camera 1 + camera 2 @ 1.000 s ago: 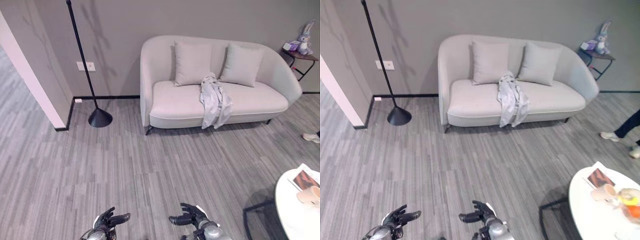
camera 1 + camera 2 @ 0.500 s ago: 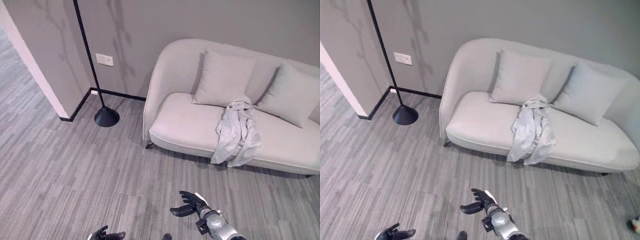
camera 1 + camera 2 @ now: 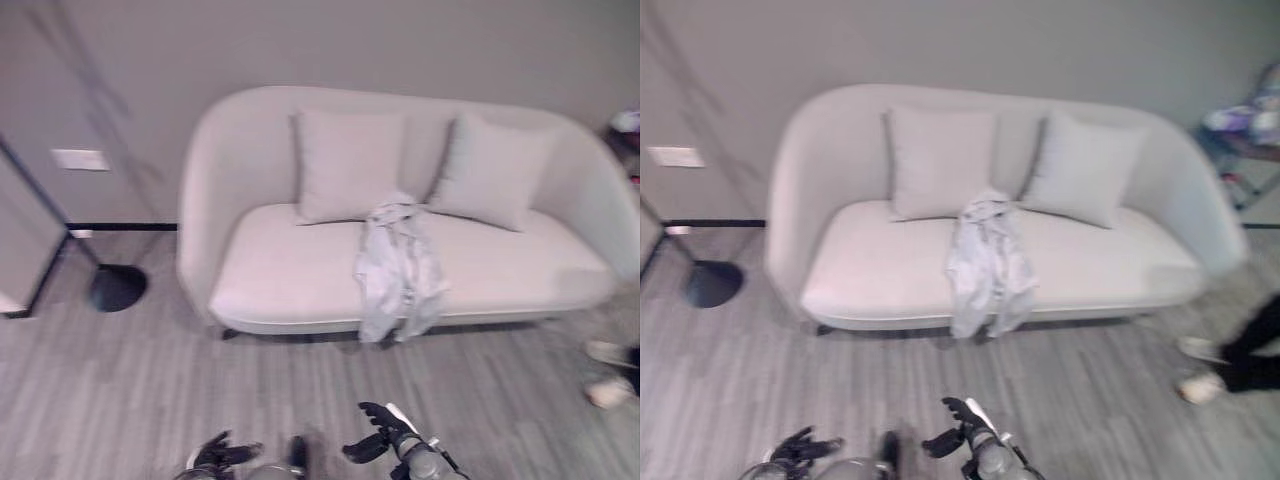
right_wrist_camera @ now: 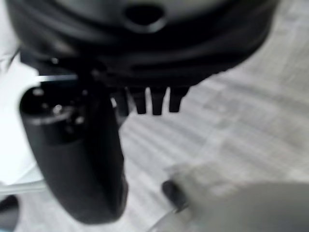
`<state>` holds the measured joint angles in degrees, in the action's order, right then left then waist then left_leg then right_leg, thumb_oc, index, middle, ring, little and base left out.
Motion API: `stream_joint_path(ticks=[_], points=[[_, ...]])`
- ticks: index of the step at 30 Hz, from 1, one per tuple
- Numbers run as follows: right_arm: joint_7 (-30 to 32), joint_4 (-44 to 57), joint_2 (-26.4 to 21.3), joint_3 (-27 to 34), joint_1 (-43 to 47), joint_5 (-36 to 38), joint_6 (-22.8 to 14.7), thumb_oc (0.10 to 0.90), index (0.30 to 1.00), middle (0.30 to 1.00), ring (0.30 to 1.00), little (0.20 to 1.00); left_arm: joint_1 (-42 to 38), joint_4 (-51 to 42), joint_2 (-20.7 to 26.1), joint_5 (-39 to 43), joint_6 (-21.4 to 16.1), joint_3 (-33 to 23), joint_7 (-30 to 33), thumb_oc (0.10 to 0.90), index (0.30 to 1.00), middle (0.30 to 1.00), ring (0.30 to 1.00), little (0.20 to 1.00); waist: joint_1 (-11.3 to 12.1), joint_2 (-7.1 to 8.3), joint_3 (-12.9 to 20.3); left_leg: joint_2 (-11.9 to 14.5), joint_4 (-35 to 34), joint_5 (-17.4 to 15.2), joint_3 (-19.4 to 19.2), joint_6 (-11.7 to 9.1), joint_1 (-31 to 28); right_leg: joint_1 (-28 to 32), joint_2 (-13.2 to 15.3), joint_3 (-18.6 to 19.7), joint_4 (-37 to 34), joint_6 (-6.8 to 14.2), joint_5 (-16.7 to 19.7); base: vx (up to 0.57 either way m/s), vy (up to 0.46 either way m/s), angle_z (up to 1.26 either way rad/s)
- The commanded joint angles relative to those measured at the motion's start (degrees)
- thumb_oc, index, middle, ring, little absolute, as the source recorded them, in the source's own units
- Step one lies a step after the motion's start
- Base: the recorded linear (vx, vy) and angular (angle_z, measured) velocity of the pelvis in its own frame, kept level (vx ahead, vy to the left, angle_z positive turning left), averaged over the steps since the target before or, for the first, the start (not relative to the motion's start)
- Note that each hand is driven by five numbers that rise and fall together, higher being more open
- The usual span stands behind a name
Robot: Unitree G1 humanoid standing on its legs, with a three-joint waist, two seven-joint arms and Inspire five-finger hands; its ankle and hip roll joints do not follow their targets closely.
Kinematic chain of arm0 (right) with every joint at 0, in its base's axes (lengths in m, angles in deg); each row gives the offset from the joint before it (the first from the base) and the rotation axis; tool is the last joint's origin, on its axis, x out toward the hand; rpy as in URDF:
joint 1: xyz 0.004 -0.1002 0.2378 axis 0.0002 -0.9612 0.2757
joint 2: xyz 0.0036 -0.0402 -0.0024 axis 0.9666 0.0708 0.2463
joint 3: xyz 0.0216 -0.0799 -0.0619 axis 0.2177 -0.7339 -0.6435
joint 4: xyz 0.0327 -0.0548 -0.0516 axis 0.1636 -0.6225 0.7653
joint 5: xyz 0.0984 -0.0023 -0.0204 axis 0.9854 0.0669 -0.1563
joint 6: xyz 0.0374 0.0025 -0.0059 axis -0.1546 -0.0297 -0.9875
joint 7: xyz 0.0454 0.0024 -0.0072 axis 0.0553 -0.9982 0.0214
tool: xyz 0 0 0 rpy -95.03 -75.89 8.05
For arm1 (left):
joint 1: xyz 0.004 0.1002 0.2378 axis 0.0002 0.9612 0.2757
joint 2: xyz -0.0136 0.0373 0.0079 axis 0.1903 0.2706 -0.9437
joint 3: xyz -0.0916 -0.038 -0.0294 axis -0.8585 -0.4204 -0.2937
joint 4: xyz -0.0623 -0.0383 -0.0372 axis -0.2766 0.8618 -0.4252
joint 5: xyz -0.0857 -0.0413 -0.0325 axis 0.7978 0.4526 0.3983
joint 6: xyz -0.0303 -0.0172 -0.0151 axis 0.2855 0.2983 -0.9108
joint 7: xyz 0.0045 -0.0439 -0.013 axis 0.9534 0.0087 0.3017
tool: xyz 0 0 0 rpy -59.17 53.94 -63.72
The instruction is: Hang the clothes on the sofa on the clothes rack.
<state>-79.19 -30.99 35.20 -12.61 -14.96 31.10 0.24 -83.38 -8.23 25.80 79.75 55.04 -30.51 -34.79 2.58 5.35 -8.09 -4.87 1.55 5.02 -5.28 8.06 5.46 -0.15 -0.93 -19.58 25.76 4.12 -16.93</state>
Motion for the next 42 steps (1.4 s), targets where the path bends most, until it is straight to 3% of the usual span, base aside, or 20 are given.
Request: stream_joint_path(ticks=[1, 2, 3, 4, 7, 10, 11, 12, 14, 15, 18, 20, 21, 22, 24, 25, 29, 33, 37, 42], points=[[5.2, 8.0, -3.2, 5.6, 4.6, -4.9, -1.7, 0.800, 0.900, 0.900, 0.900, 0.900, 1.5, -2.2, -2.6, -0.4, -2.0, 1.9, 1.8, 0.800, 0.900, 0.900, 0.900, 0.900, 3.0, -3.19, 0.6, 4.9, -4.0, -6.2, -0.6, -6.4, -7.1, -2.1, 10.2, -1.6, -10.7, 3.2, 13.7, -0.02, -0.106, -0.02], [6.1, 9.4, -3.8, 6.3, 4.5, -6.3, -1.1, 0.800, 0.900, 0.900, 0.900, 0.900, 1.3, -2.2, -2.6, 0.0, -2.2, 1.8, 2.0, 0.800, 0.900, 0.900, 0.900, 0.900, 3.0, -3.30, 0.4, 5.1, -4.0, -6.4, -0.3, -6.6, -7.2, -1.9, 11.3, -0.6, -11.9, 3.2, 14.2, -0.02, -0.172, 0.20], [7.6, 12.5, -4.8, 7.0, 4.3, -10.3, 0.0, 0.800, 0.900, 0.900, 0.900, 0.900, 1.1, -2.5, -2.7, 0.2, -2.7, 1.6, 2.9, 0.800, 0.900, 0.900, 0.900, 0.900, 2.9, -3.39, 0.7, 5.7, -3.8, -6.9, 0.2, -7.1, -6.5, -1.4, 14.9, 1.8, -14.5, 4.0, 16.9, -0.01, -0.135, 0.27], [7.6, 12.6, -4.8, 7.0, 4.2, -10.4, 0.1, 0.800, 0.900, 0.900, 0.900, 0.900, 1.1, -2.5, -2.7, 0.2, -2.7, 1.6, 3.0, 0.800, 0.900, 0.900, 0.900, 0.900, 3.0, -3.41, 0.7, 5.7, -3.8, -6.9, 0.1, -7.0, -6.6, -1.3, 15.0, 1.8, -14.6, 4.1, 17.0, -0.02, -0.158, 0.23], [10.5, 13.4, -4.6, 6.6, 5.0, -17.1, 3.1, 0.800, 0.900, 0.900, 0.900, 0.900, 0.9, -3.6, -3.0, 0.7, -3.3, 2.5, 4.8, 0.800, 0.900, 0.900, 0.900, 0.900, 3.8, -2.89, 1.2, 7.2, -3.3, -7.0, 1.5, -8.0, -5.1, 0.4, 21.2, 5.6, -17.2, 6.0, 24.1, -0.02, -0.241, 0.04], [12.5, 14.3, -3.8, 6.4, 5.1, -18.5, 4.5, 0.800, 0.900, 0.900, 0.900, 0.900, 0.4, -3.8, -3.2, 1.7, -3.5, 3.4, 6.6, 0.800, 0.900, 0.900, 0.900, 0.900, 4.3, -1.42, 1.5, 9.0, -2.8, -6.3, 2.6, -9.6, -3.3, 2.5, 23.8, 10.7, -19.6, 7.7, 29.4, -0.01, -0.364, 0.23], [13.6, 14.6, -3.5, 6.2, 5.7, -17.7, 5.3, 0.800, 0.900, 0.900, 0.900, 0.900, 0.4, -3.6, -3.2, 2.5, -3.4, 3.3, 7.8, 0.800, 0.900, 0.900, 0.900, 0.900, 4.7, -0.01, 1.6, 10.7, -2.9, -5.5, 3.8, -11.1, -2.6, 2.6, 22.9, 13.6, -20.6, 8.6, 28.5, 0.03, -0.343, 0.48], [13.6, 14.6, -3.5, 6.2, 5.6, -17.7, 5.3, 0.800, 0.900, 0.900, 0.900, 0.900, 0.4, -3.6, -3.1, 2.5, -3.4, 3.3, 7.8, 0.800, 0.900, 0.900, 0.900, 0.900, 4.7, -0.02, 1.6, 10.8, -2.9, -5.5, 3.8, -11.1, -2.5, 2.6, 22.8, 13.6, -20.6, 8.6, 28.5, 0.06, -0.367, 0.53], [13.3, 17.2, -4.0, 6.1, 5.7, -16.3, 4.2, 0.800, 0.900, 0.900, 0.900, 0.900, 1.3, -3.1, -3.1, 4.2, -3.8, 1.4, 8.6, 0.800, 0.900, 0.900, 0.900, 0.900, 6.7, 1.62, 1.9, 14.6, -3.8, -4.0, 4.0, -13.6, -2.1, 4.8, 20.3, 8.0, -24.8, 9.6, 21.9, 0.07, -0.452, 0.42], [13.4, 17.3, -4.3, 6.1, 5.7, -15.5, 3.8, 0.800, 0.900, 0.900, 0.900, 0.900, 1.4, -3.0, -3.3, 4.8, -4.0, 0.8, 8.7, 0.800, 0.900, 0.900, 0.900, 0.900, 6.9, 1.44, 1.9, 15.9, -4.2, -3.1, 4.3, -14.3, -1.9, 5.3, 19.1, 6.9, -25.7, 9.1, 20.0, 0.08, -0.566, 0.12], [15.3, 17.1, -7.9, 7.3, 8.3, -13.7, 2.3, 0.800, 0.900, 0.900, 0.900, 0.900, 2.4, -1.5, -5.4, 5.4, -4.8, 0.3, 8.5, 0.800, 0.900, 0.900, 0.900, 0.900, 7.5, -0.05, 1.2, 20.2, -5.7, 0.4, 5.6, -16.8, -0.8, 6.9, 13.8, 3.9, -28.8, 7.1, 16.4, 0.03, -0.330, 0.15], [16.5, 16.0, -9.2, 8.0, 9.7, -13.8, 2.4, 0.800, 0.900, 0.900, 0.900, 0.900, 2.6, -2.2, -5.9, 4.3, -4.9, 1.6, 8.4, 0.800, 0.900, 0.900, 0.900, 0.900, 7.5, -1.29, 0.6, 21.1, -5.8, 1.2, 6.4, -17.4, -0.3, 7.2, 12.7, 3.3, -29.5, 6.6, 15.9, -0.02, -0.158, 0.27], [19.6, 13.6, -11.5, 10.7, 12.1, -13.5, 2.8, 0.800, 0.900, 0.900, 0.900, 0.900, 3.4, -4.8, -6.1, 2.7, -5.4, 4.1, 8.1, 0.800, 0.900, 0.900, 0.900, 0.900, 7.7, -3.43, -0.3, 21.8, -6.0, 2.1, 7.5, -18.0, 0.6, 7.9, 11.6, 2.3, -30.7, 6.2, 15.2, -0.03, -0.151, 0.21], [19.6, 13.5, -11.6, 10.8, 12.2, -13.5, 2.7, 0.800, 0.900, 0.900, 0.900, 0.900, 3.5, -4.9, -6.2, 2.7, -5.4, 4.1, 8.2, 0.800, 0.900, 0.900, 0.900, 0.900, 7.5, -3.66, -0.4, 21.9, -6.0, 2.1, 7.8, -18.0, 0.7, 8.1, 11.5, 2.1, -30.7, 6.2, 15.2, -0.03, -0.086, 0.25], [22.6, 10.7, -14.5, 14.7, 16.3, -12.1, 3.3, 0.800, 0.900, 0.900, 0.900, 0.900, 4.9, -5.9, -6.1, 2.0, -5.3, 5.5, 7.0, 0.800, 0.900, 0.900, 0.900, 0.900, 7.3, -6.62, -0.8, 22.2, -6.5, 2.3, 8.3, -18.4, 1.2, 7.9, 11.4, 1.7, -30.8, 6.5, 14.4, -0.02, -0.006, 0.31], [22.6, 10.6, -14.5, 14.7, 16.4, -12.1, 3.3, 0.800, 0.900, 0.900, 0.900, 0.900, 4.8, -5.8, -6.2, 2.0, -5.3, 5.5, 7.0, 0.800, 0.900, 0.900, 0.900, 0.900, 7.3, -6.70, -0.8, 22.3, -6.5, 2.3, 8.4, -18.4, 1.2, 7.9, 11.3, 1.7, -30.8, 6.5, 14.4, -0.03, 0.024, 0.28], [25.7, -2.2, -18.3, 16.3, 28.3, -3.9, 2.2, 0.800, 0.900, 0.900, 0.900, 0.900, 4.6, -4.4, -6.3, 0.9, -5.8, 8.9, 5.9, 0.800, 0.900, 0.900, 0.900, 0.900, 7.4, -10.14, -2.3, 21.1, -6.6, 2.0, 7.9, -18.7, 2.5, 5.7, 13.5, 3.2, -30.8, 7.3, 15.6, -0.07, 0.095, 0.01], [26.6, -15.0, -19.4, 14.9, 40.6, 5.6, 0.1, 0.800, 0.900, 0.900, 0.900, 0.900, 2.3, -5.4, -6.2, 1.5, -6.8, 13.2, 6.1, 0.800, 0.900, 0.900, 0.900, 0.900, 7.6, -11.59, -4.8, 19.0, -6.3, 1.9, 7.5, -18.2, 5.6, 1.1, 16.2, 4.9, -30.8, 8.0, 18.2, -0.08, 0.111, -0.01], [25.5, -23.3, -21.6, 13.8, 51.6, 15.2, -2.3, 0.800, 0.900, 0.900, 0.900, 0.900, -1.0, -8.8, -5.8, 2.5, -7.8, 18.3, 6.6, 0.800, 0.900, 0.900, 0.900, 0.900, 7.9, -12.62, -8.1, 16.5, -4.9, 1.7, 6.9, -17.5, 10.2, -4.4, 19.2, 6.4, -30.8, 8.7, 21.1, -0.07, 0.168, -0.01], [25.0, -25.1, -24.1, 12.8, 58.2, 19.0, -2.8, 0.800, 0.900, 0.900, 0.900, 0.900, -3.8, -11.3, -4.4, 1.9, -8.0, 20.2, 7.3, 0.800, 0.900, 0.900, 0.900, 0.900, 7.8, -12.56, -10.0, 15.3, -4.2, 1.5, 6.0, -17.0, 13.7, -8.4, 20.3, 7.5, -30.8, 9.0, 22.7, -0.02, 0.095, -0.06]])
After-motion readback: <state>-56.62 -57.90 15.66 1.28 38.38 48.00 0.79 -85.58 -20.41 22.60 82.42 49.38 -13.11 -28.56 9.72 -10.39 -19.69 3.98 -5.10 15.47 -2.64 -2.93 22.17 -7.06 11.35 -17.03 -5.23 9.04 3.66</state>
